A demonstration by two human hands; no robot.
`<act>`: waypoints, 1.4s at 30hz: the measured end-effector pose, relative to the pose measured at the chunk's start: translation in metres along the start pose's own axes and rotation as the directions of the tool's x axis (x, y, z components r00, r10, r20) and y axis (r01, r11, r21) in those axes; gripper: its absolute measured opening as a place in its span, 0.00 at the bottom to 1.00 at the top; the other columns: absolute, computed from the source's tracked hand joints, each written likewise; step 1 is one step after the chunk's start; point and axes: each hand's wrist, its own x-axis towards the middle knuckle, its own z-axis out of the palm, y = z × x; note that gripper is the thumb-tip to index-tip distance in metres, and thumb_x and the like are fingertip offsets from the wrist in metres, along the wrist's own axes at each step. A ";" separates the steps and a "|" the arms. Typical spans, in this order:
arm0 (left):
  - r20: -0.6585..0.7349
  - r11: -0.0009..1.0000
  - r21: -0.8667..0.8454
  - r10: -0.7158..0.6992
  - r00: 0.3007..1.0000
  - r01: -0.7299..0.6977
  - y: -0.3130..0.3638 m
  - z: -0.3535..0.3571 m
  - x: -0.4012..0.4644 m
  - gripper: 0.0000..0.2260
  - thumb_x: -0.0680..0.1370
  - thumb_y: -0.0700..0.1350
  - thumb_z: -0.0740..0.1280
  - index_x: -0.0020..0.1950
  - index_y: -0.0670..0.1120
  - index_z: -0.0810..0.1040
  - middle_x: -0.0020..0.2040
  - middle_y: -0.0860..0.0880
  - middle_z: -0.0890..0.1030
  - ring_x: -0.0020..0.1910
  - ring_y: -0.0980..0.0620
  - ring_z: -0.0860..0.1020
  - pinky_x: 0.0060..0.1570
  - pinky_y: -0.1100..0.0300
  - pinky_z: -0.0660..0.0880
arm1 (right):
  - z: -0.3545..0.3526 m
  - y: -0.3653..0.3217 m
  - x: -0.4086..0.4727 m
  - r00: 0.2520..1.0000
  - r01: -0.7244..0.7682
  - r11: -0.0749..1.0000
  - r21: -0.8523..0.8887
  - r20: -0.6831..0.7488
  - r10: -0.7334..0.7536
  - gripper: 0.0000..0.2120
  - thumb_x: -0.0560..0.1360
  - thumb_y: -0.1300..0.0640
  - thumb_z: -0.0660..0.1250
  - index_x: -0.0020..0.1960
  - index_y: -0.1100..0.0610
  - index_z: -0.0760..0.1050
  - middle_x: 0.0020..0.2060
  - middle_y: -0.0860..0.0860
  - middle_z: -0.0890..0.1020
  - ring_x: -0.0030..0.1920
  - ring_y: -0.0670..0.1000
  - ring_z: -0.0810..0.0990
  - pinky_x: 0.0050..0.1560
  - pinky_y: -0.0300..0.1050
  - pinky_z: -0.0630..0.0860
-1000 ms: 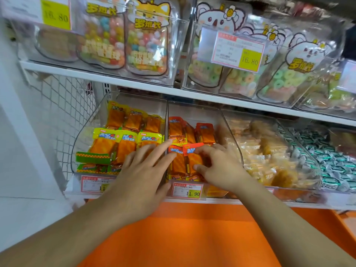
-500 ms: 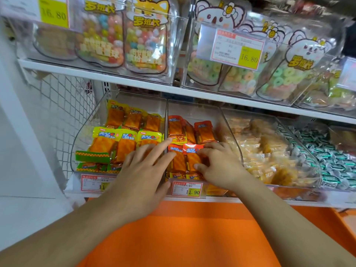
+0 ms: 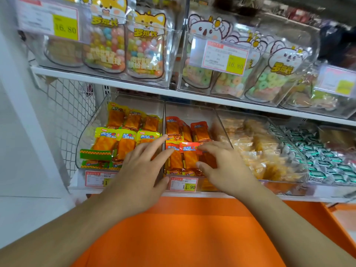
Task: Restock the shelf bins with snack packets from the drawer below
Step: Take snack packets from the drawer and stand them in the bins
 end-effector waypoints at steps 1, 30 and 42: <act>-0.023 0.999 -0.033 0.008 1.000 -0.009 0.004 -0.002 -0.003 0.29 0.81 0.57 0.65 0.81 0.61 0.59 0.82 0.63 0.47 0.80 0.53 0.51 0.77 0.46 0.59 | -0.004 -0.002 -0.010 1.000 0.026 0.999 0.023 -0.008 -0.026 0.21 0.77 0.44 0.72 0.68 0.48 0.79 0.64 0.45 0.80 0.69 0.49 0.73 0.71 0.43 0.68; 0.856 0.958 -0.191 0.057 0.514 0.212 0.003 0.296 -0.155 0.31 0.70 0.62 0.76 0.68 0.51 0.74 0.65 0.48 0.80 0.63 0.46 0.78 0.60 0.57 0.74 | 0.305 0.070 -0.198 0.402 0.150 0.987 -0.053 0.916 -0.011 0.32 0.66 0.45 0.79 0.65 0.52 0.74 0.57 0.58 0.77 0.57 0.63 0.76 0.55 0.61 0.79; 0.897 0.980 -0.169 0.110 0.428 0.102 0.006 0.323 -0.175 0.19 0.69 0.54 0.77 0.56 0.48 0.82 0.57 0.46 0.82 0.58 0.43 0.78 0.58 0.52 0.75 | 0.299 0.052 -0.207 0.201 0.139 0.989 0.050 0.976 -0.077 0.22 0.66 0.67 0.74 0.59 0.56 0.81 0.53 0.55 0.83 0.45 0.54 0.77 0.38 0.44 0.69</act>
